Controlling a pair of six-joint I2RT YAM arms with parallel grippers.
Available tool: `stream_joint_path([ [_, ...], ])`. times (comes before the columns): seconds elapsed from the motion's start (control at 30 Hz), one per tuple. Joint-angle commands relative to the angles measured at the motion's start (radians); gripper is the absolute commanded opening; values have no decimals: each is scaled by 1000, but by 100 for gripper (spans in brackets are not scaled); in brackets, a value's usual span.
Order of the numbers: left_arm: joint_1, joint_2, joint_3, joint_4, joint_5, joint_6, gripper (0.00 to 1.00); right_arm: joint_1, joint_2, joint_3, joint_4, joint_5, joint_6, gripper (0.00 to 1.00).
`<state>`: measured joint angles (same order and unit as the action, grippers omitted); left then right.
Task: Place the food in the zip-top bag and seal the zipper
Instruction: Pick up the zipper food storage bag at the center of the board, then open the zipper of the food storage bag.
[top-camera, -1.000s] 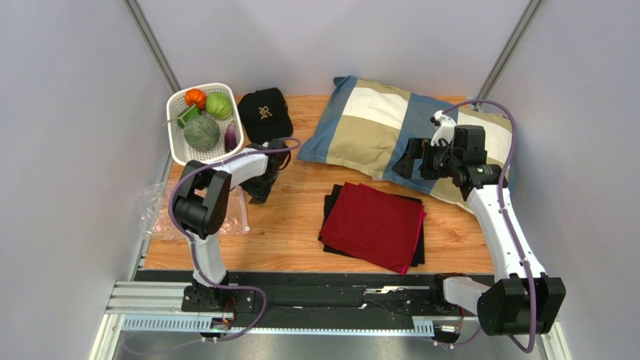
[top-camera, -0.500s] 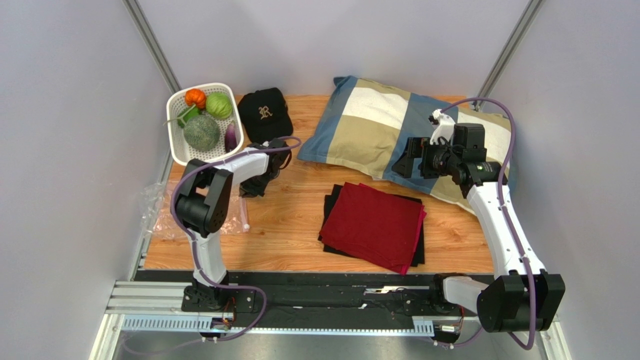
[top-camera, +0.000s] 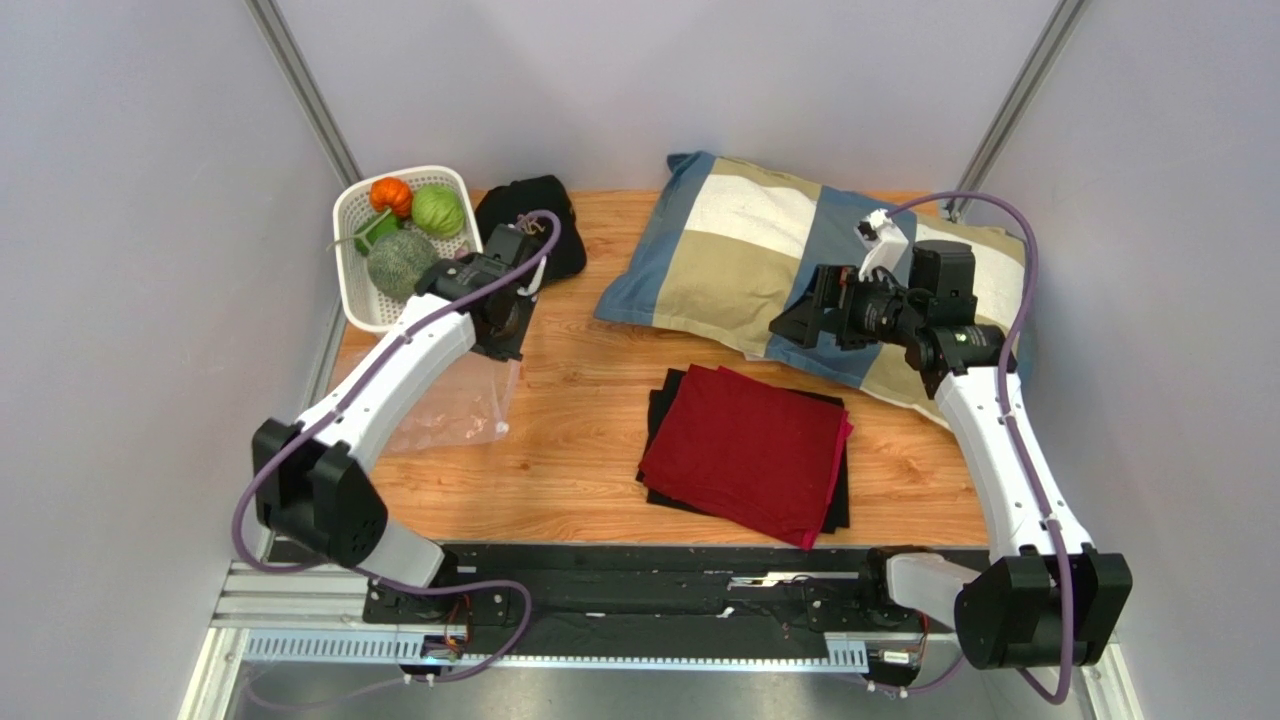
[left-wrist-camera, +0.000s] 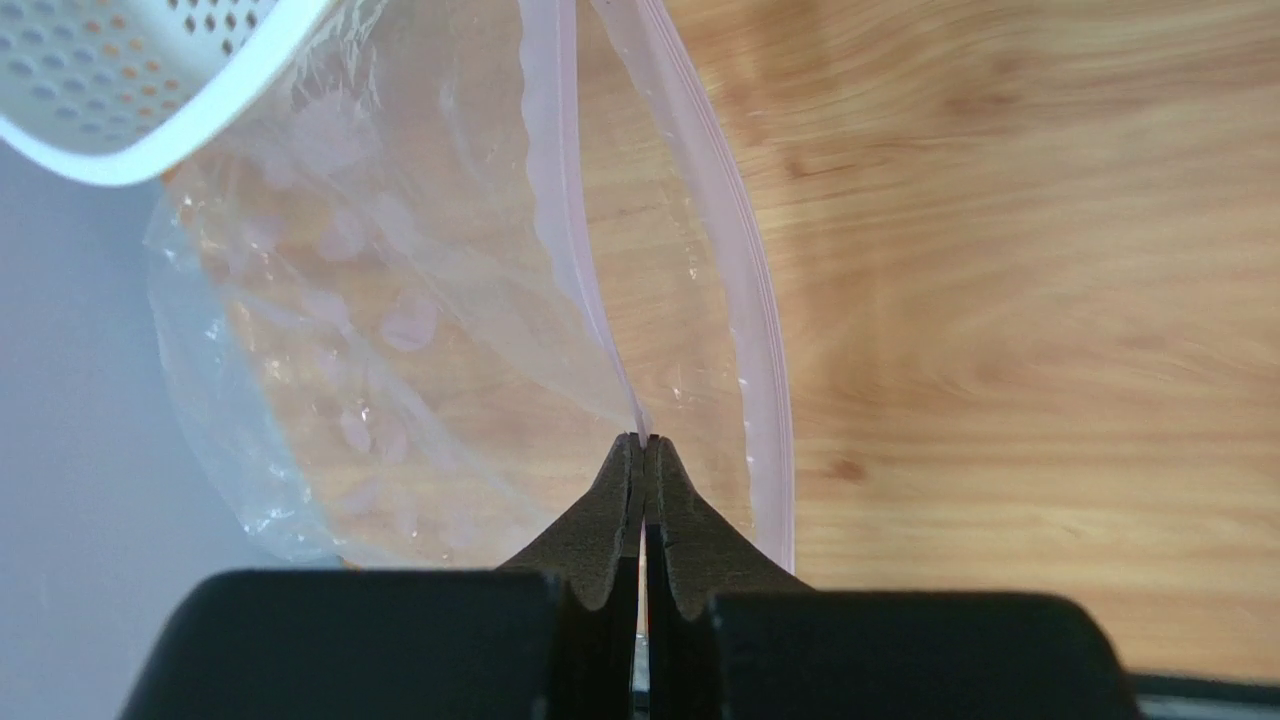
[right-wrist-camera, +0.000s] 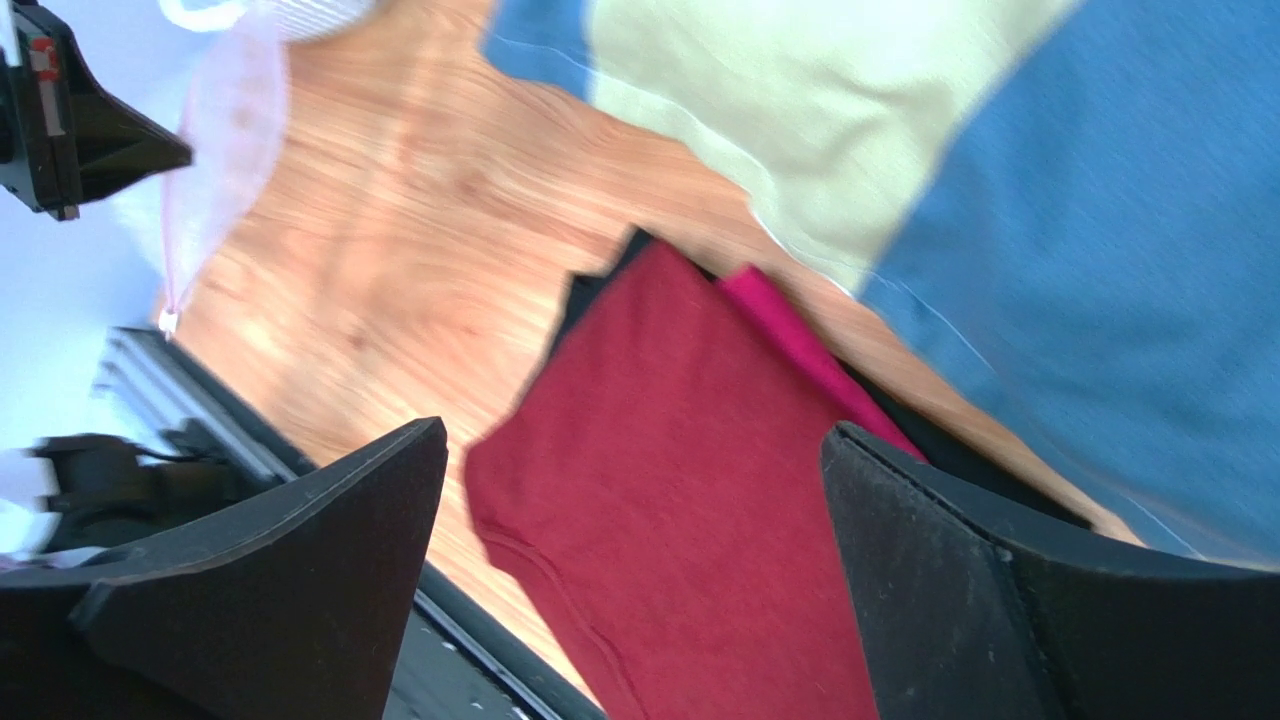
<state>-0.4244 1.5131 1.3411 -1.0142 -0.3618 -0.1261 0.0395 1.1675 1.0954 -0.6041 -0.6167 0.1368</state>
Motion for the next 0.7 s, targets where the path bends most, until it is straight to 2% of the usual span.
stream_joint_path([
  [0.0,-11,-111,150,-95,248,-18,0,60,-16,30,181,-109,164,100],
  [0.17,-30,-133,305,-121,397,-59,0,233,82,194,178,0,239,100],
  [0.3,-74,-130,371,-126,431,-69,0,385,165,311,211,57,293,100],
  [0.5,-102,-128,441,-121,478,-66,0,496,277,419,273,78,427,100],
  [0.67,-105,-131,464,-109,512,-81,0,565,299,400,288,98,468,100],
])
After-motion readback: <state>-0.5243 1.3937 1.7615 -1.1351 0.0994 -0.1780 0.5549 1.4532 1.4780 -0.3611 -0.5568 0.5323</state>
